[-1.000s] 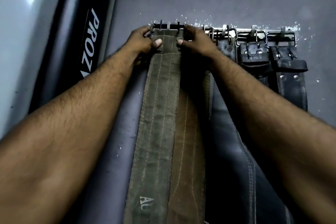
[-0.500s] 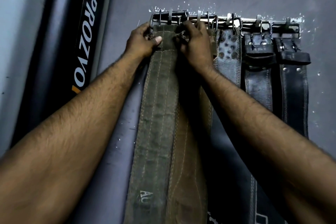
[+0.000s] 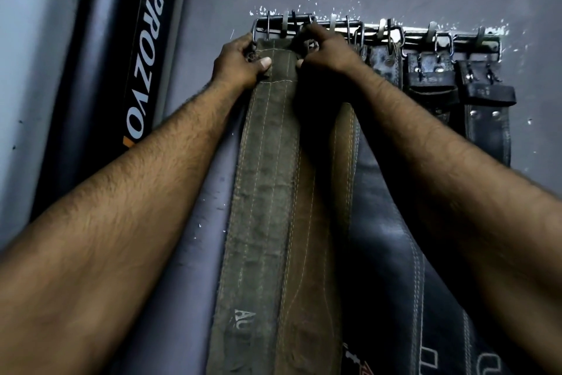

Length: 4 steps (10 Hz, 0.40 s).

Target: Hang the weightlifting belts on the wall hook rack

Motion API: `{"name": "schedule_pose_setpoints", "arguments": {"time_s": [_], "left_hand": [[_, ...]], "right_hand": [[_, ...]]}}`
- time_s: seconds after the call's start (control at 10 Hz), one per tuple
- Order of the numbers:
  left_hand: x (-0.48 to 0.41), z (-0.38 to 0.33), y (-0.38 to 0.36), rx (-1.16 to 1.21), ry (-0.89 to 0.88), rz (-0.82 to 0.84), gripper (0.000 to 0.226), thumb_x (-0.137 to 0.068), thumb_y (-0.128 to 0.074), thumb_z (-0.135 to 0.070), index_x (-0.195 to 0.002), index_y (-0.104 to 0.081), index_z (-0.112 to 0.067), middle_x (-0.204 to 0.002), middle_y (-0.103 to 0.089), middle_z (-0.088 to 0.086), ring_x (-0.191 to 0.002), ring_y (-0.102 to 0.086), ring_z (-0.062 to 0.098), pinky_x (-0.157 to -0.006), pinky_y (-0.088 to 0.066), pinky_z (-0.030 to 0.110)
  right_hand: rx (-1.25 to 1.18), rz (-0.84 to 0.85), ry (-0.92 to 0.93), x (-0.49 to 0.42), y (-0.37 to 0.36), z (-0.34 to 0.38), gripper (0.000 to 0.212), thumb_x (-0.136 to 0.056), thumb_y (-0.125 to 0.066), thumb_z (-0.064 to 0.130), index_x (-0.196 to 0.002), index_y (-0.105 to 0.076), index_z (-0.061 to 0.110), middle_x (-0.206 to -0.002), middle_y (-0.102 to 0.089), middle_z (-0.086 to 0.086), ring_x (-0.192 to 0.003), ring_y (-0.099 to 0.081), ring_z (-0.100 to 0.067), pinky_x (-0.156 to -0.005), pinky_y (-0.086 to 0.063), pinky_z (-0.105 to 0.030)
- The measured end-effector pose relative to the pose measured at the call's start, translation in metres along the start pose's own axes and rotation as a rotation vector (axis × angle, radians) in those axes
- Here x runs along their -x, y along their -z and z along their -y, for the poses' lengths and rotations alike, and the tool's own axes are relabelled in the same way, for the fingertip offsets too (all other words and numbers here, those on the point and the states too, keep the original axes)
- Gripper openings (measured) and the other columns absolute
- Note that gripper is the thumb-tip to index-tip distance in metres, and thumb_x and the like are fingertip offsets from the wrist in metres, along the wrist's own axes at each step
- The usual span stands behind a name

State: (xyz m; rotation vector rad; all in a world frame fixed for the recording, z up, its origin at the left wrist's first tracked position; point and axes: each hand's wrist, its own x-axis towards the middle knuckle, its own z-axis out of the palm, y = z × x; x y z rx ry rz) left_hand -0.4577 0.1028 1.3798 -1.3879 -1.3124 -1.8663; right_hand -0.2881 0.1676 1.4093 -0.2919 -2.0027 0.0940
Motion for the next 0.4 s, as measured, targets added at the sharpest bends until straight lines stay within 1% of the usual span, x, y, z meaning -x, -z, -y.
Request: {"name": "schedule_pose_setpoints", "arguments": {"time_s": [0.1,0.2,0.3,0.4], "left_hand": [[0.004,-0.007,-0.002,-0.028,-0.009,-0.014,0.051,-0.087,-0.073,-0.017,-0.136,-0.059,-0.017,-0.126,-0.061,-0.011,-0.114,-0.062,0.011,-0.101,-0.047,0.018],[0.005,-0.007,-0.002,-0.049,0.004,-0.026,0.057,-0.09,-0.071,-0.014,-0.143,-0.051,-0.015,-0.126,-0.055,-0.013,-0.115,-0.054,0.004,-0.083,-0.038,-0.002],[0.016,-0.014,0.004,-0.096,0.012,-0.024,0.064,-0.09,-0.072,-0.019,-0.148,-0.045,-0.018,-0.149,-0.051,-0.003,-0.129,-0.049,0.008,-0.1,-0.034,0.011],[0.028,-0.007,0.009,-0.173,0.088,-0.029,0.073,-0.09,-0.072,-0.025,-0.153,-0.035,-0.019,-0.159,-0.039,0.001,-0.13,-0.051,0.02,-0.09,-0.053,0.026]], "right_hand": [[-0.1,0.072,-0.039,0.0,0.007,0.008,0.049,-0.093,-0.054,0.002,-0.138,-0.053,0.022,-0.119,-0.055,-0.006,-0.078,-0.06,-0.009,-0.042,-0.038,-0.003],[-0.085,0.116,-0.057,-0.001,0.015,0.016,0.046,-0.1,-0.046,0.002,-0.145,-0.045,0.013,-0.114,-0.054,-0.009,-0.064,-0.049,-0.002,-0.041,-0.04,-0.005],[-0.17,0.146,-0.097,0.013,0.024,0.027,0.049,-0.1,-0.043,-0.004,-0.147,-0.041,0.01,-0.131,-0.052,-0.014,-0.069,-0.05,-0.005,-0.039,-0.039,-0.006],[-0.208,0.109,-0.101,0.027,0.018,0.025,0.059,-0.097,-0.049,-0.01,-0.15,-0.038,0.012,-0.15,-0.045,-0.011,-0.1,-0.059,-0.015,-0.054,-0.048,-0.003]]}}
